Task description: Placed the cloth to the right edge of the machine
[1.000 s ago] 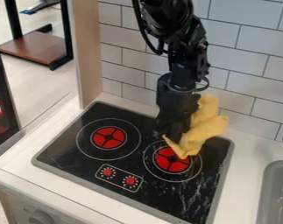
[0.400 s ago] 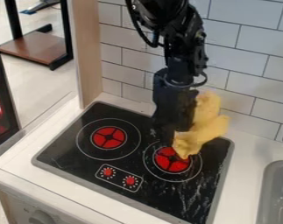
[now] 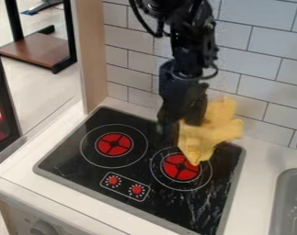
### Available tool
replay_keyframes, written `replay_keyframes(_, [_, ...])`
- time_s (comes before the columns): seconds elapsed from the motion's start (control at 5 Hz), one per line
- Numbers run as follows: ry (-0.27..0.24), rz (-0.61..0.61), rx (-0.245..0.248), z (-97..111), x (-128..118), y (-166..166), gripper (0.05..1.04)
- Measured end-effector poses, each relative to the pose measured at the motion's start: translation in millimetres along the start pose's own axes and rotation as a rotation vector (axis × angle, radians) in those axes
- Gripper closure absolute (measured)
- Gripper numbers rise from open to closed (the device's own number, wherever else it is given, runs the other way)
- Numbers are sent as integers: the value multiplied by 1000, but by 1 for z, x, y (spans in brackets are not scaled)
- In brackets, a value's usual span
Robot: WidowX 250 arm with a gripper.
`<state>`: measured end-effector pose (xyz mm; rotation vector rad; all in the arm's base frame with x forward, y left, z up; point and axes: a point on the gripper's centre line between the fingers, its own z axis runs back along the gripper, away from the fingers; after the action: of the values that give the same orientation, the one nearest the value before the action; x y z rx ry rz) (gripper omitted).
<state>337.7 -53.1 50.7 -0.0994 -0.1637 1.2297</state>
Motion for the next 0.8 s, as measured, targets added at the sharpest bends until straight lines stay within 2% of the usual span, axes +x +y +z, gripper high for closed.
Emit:
replay_keyframes(0.2, [-2,10,-29,23,0,5,85])
replay_keyframes(0.4, [7,24,-92,53,2,8,85])
replay_keyframes(0.8, [35,26,-172,96,1,20,85])
